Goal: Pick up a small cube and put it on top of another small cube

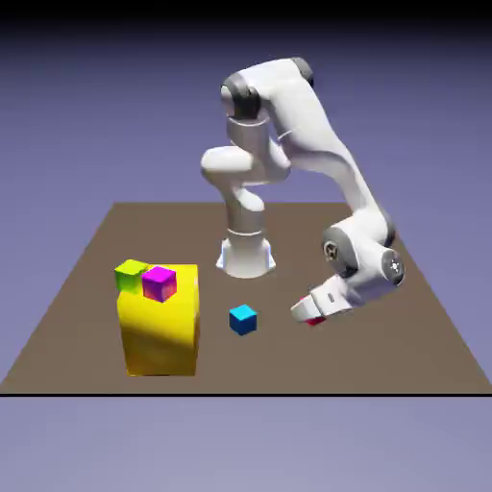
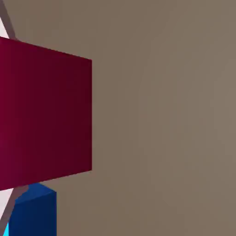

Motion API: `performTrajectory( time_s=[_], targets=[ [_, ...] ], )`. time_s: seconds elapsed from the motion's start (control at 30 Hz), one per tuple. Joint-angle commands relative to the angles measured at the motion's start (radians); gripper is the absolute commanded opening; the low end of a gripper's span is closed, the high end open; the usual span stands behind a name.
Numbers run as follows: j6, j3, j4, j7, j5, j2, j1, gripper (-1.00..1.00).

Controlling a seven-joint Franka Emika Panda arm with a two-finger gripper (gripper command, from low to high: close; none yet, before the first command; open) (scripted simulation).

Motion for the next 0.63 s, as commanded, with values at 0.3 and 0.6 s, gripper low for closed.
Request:
performTrajectory(
  time_s=[0.3,0.6],
  targets=[
    [0.061,-0.333,-0.18,-0.154,0.138,-0.224,0.011,-1.0],
    [0.201,-0.343,-0.256,-0.141,0.12,-0.16,0.004,1.0]
  ],
)
